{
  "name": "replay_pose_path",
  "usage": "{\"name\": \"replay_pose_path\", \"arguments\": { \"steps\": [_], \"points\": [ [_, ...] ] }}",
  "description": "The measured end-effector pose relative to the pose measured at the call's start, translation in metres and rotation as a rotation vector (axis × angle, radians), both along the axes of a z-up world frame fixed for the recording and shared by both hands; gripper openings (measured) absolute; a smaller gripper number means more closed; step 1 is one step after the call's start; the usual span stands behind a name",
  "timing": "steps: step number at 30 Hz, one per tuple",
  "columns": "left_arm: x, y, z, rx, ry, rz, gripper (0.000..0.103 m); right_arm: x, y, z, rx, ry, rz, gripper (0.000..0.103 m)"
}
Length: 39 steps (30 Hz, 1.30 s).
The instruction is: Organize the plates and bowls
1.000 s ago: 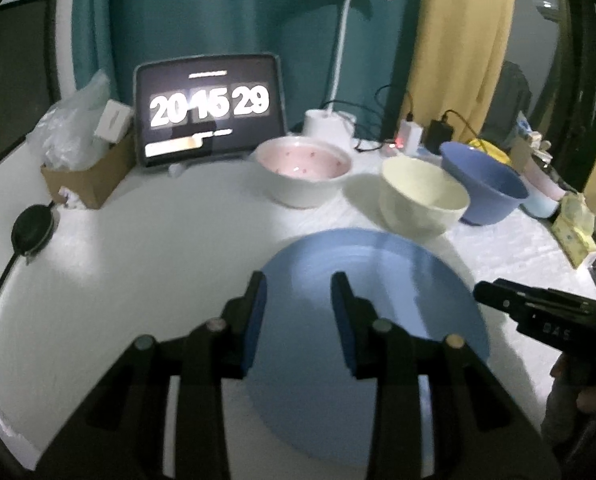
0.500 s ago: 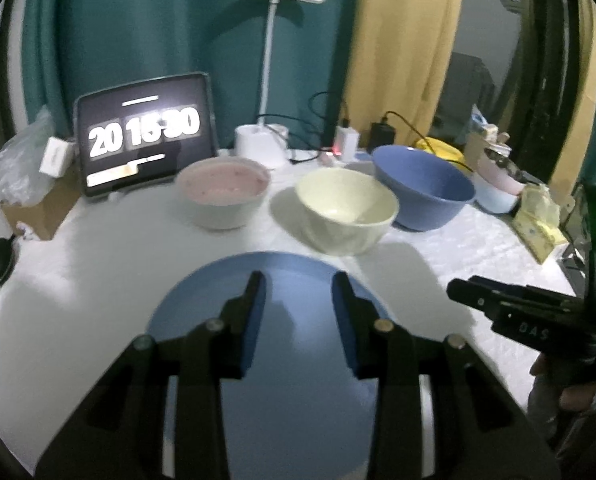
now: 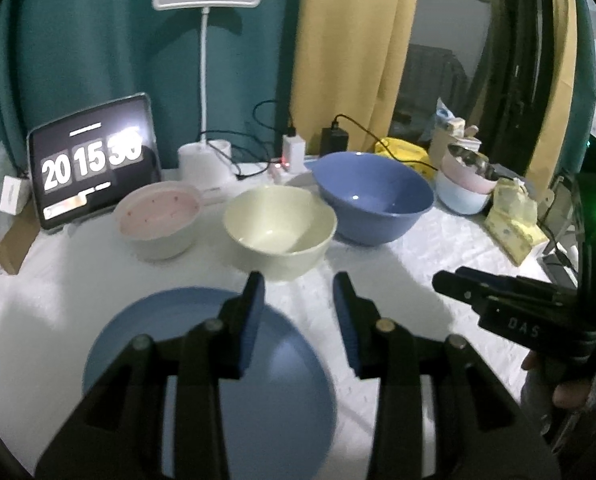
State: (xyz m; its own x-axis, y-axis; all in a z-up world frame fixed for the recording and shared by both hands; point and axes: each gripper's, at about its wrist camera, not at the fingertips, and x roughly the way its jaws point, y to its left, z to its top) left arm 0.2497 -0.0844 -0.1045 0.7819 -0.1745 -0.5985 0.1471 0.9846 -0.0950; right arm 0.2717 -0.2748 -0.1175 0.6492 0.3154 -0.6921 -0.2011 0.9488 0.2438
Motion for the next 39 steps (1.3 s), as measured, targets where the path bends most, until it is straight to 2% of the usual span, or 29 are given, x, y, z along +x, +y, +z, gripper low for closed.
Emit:
{"name": "replay_pose_path", "arguments": {
  "steps": [16, 24, 29, 39],
  "points": [
    [0.032, -0.033, 0.009, 0.014, -0.02, -0.072, 0.041, 0.021, -0.024, 0.009, -0.022, -0.033, -0.024, 0.038],
    [0.058, -0.047, 0.013, 0.017, -0.034, -0.107, 0.043, 0.044, -0.033, 0.013, -0.04, -0.045, -0.038, 0.038],
    [0.077, -0.052, 0.013, -0.008, -0.032, -0.111, 0.045, 0.064, -0.039, 0.016, -0.048, -0.058, -0.057, 0.039],
    [0.104, -0.058, 0.0, -0.009, -0.007, -0.103, 0.047, 0.106, -0.04, -0.002, -0.038, -0.034, -0.096, 0.048]
  ]
}}
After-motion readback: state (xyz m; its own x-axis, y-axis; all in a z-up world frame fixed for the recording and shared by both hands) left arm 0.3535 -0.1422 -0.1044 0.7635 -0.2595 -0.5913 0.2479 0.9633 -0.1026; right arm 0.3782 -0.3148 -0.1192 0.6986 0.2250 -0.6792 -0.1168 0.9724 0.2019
